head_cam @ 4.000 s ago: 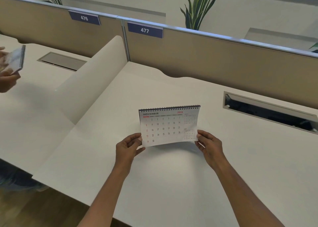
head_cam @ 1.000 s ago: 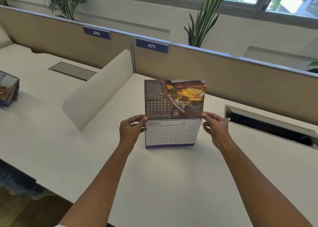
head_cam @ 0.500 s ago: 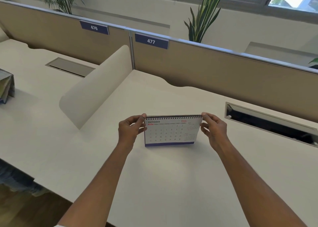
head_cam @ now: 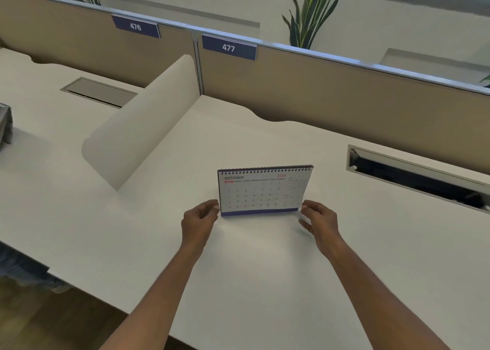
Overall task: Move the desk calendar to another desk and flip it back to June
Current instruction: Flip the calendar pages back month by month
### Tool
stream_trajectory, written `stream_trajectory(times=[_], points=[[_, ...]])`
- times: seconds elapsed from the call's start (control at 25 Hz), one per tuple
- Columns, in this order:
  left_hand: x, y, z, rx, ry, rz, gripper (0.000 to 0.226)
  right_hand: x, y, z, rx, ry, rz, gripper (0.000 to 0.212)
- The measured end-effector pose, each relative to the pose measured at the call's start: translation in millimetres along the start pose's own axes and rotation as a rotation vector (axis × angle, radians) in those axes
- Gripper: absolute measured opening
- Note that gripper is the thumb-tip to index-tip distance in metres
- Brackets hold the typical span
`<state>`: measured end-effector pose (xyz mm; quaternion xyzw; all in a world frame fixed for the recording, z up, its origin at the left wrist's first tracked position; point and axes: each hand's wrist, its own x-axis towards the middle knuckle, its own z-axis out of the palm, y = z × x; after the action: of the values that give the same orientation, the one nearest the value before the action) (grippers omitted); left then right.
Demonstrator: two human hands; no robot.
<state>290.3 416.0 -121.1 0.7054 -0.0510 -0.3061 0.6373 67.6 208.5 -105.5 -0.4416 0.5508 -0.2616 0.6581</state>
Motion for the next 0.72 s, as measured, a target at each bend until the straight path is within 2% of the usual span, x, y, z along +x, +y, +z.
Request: stream_trajectory(times=[0.28,0.6,0.72], points=[[-12,-9,4,0.113,0.018,0.016,0.021,-3,10,-1,0.046,-0.005,0.004,0.026],[-26,-6,10,0.087,0.059,0.033,0.014,-3,10,2,0.07,-0.015,-0.012,0.027],[-28,-3,11,0.072,0.066,0.018,0.02,-4,15,0,0.071,0.036,-0.006,0.028]])
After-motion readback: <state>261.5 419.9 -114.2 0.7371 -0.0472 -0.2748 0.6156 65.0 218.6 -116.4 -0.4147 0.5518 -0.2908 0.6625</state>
